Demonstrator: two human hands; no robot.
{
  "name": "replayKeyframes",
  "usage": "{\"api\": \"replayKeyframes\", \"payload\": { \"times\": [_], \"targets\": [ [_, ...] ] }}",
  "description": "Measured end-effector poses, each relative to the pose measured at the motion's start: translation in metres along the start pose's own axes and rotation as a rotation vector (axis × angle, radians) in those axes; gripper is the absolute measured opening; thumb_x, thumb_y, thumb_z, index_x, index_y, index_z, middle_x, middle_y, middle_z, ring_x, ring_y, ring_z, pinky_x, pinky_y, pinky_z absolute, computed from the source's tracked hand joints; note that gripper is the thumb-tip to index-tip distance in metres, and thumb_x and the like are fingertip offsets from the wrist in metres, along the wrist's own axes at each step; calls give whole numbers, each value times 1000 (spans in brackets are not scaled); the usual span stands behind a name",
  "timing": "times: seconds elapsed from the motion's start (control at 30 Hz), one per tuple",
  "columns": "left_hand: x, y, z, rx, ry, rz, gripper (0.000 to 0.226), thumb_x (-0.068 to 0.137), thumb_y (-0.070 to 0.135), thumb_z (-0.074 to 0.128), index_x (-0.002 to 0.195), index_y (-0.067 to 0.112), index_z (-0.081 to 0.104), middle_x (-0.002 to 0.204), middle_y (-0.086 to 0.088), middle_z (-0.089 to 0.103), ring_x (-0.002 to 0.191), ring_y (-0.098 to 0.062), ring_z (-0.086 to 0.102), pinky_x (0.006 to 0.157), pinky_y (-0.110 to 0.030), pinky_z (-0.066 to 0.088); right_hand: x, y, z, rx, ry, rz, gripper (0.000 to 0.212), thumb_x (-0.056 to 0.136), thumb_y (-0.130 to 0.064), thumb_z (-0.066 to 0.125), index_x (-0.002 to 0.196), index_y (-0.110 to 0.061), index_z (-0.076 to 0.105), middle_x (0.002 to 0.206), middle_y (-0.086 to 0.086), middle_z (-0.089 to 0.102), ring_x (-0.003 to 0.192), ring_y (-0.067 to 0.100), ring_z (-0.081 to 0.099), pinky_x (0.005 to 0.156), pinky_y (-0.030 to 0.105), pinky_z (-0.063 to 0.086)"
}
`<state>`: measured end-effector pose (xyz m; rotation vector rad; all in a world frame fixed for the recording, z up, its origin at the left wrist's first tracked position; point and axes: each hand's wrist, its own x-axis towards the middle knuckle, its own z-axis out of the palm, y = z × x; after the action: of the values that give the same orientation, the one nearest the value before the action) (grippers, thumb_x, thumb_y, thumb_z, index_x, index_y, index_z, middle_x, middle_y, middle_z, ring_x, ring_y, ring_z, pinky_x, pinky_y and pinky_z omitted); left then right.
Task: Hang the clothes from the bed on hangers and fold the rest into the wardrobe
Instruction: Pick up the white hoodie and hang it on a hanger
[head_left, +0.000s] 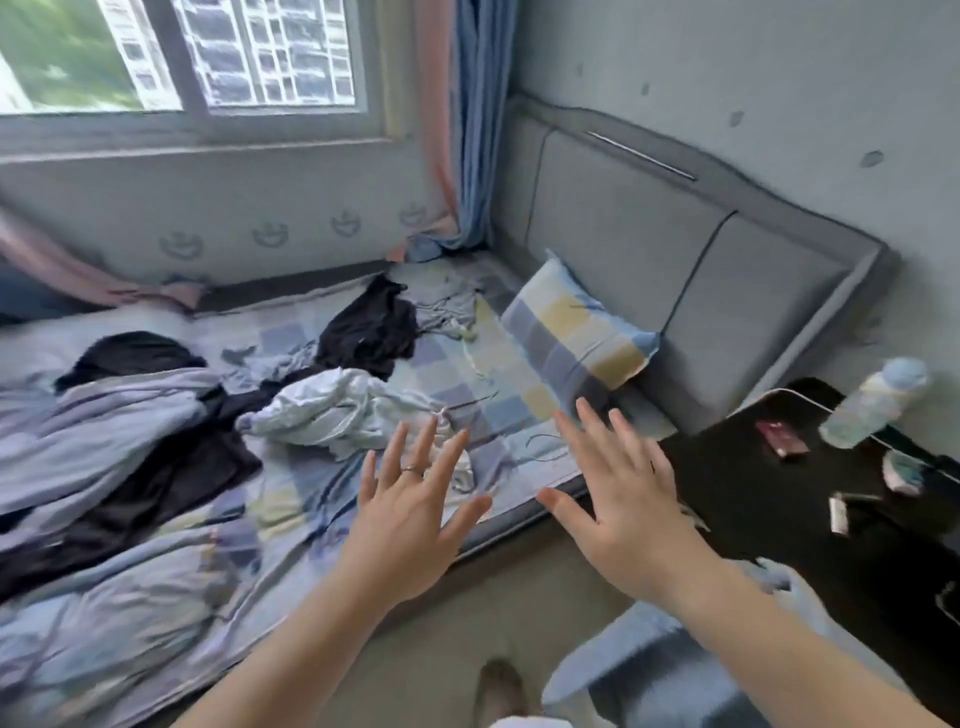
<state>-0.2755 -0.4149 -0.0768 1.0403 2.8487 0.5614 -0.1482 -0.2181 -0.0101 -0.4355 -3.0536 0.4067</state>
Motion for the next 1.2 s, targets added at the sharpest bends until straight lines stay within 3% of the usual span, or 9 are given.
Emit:
{"api": "replayKeyframes", "payload": {
  "times": [0.13, 0.3, 0.63, 1.0, 1.2],
  "targets": [
    [0, -52, -2, -3, -31, -188, 79, 82, 84, 2, 154, 52, -5, 164, 17, -20, 150, -12, -27, 122, -46, -8, 55, -26, 39, 95, -90, -78, 74, 85, -83, 6, 149, -55, -18, 159, -26, -24, 148, 6, -26, 120, 43, -13],
    [33, -105, -3, 0, -51, -348, 73, 93, 75, 20, 158, 45, 1, 166, 13, -14, 152, -14, -22, 123, -46, -4, 131, -48, 76, 87, -199, -147, 72, 94, -72, 21, 152, -50, -15, 162, -22, -23, 149, 9, -26, 120, 45, -13],
    [130, -195, 8, -9, -156, -544, 72, 94, 75, 19, 158, 44, 5, 168, 10, -9, 153, -15, -17, 123, -46, -5, 294, -58, 120, 56, -394, -208, 72, 97, -68, 25, 155, -46, -11, 164, -17, -19, 151, 14, -20, 122, 49, -8],
    [219, -267, 36, -98, -285, -590, 68, 97, 70, 25, 158, 41, 14, 169, 6, 1, 154, -18, -10, 123, -48, 1, 396, -66, 170, 82, -506, -145, 71, 99, -66, 27, 156, -44, -9, 166, -16, -15, 153, 14, -15, 122, 49, -6],
    [278, -347, 91, -95, -356, -470, 68, 98, 68, 29, 158, 39, 17, 169, 7, 5, 154, -17, -6, 122, -43, 5, 459, -52, 268, 89, -522, 15, 70, 100, -61, 31, 158, -40, -2, 167, -14, -7, 154, 16, -8, 122, 50, 0]
  ]
}}
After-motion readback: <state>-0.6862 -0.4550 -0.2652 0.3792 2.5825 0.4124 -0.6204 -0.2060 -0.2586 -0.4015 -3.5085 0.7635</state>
